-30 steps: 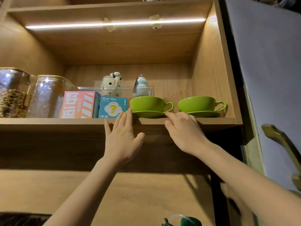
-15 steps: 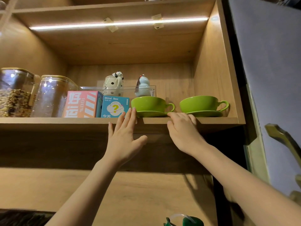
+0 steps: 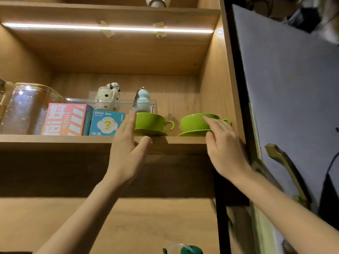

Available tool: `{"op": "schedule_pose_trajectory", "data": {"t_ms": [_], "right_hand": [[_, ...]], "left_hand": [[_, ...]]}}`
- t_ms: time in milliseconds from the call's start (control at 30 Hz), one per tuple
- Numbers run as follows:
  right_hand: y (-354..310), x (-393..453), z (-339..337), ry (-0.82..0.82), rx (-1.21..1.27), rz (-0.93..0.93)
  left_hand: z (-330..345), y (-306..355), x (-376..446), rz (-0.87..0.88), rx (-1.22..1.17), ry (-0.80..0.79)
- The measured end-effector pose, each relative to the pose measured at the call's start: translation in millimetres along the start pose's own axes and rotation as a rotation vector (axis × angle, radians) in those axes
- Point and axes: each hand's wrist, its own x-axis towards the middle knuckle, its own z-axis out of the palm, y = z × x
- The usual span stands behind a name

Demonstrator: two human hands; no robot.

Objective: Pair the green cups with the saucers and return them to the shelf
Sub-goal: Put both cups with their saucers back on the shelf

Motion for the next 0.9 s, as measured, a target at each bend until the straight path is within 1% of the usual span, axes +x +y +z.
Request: {"op": "schedule_pose_trajectory", "data": {"t_ms": [33,67,100,167,233,300,367,467,700,900], "right_hand": [[9,-3,-10,0.055,-0.01,0.032],[19,-6,-18,0.071,-0.033,0.059],[27,-9,-24,0.043,-0.066,0.078],[40,-11,-30,-0.101,-0.117,0.114],[48,-12,-33,-0.25,-0.141,0.131],[50,-10,-32,-0.332,-0.176,0.092],[48,-10,-29,-0.383,-0.213,0.051],[45,-10,-23,-0.415,-0.235,0.048],[47,-8,-20,-0.428,-0.278,0.076],[49,-8,-20,-0.424,-0.289,0.086]], "left_hand": [[8,12,-4,0.031,-0.038,-0.035],[18,22,-7,0.047,-0.079,-0.086],[28,31,-9,0.063,-0.105,-0.141],[46,38,-9,0.102,-0.074,-0.242],[61,36,-4,0.115,0.085,-0.341],[72,31,2,0.126,0.298,-0.393],[78,29,7,0.114,0.411,-0.387],[83,31,8,0.101,0.455,-0.389],[82,33,5,0.131,0.392,-0.383],[81,28,0,0.164,0.33,-0.346]]}}
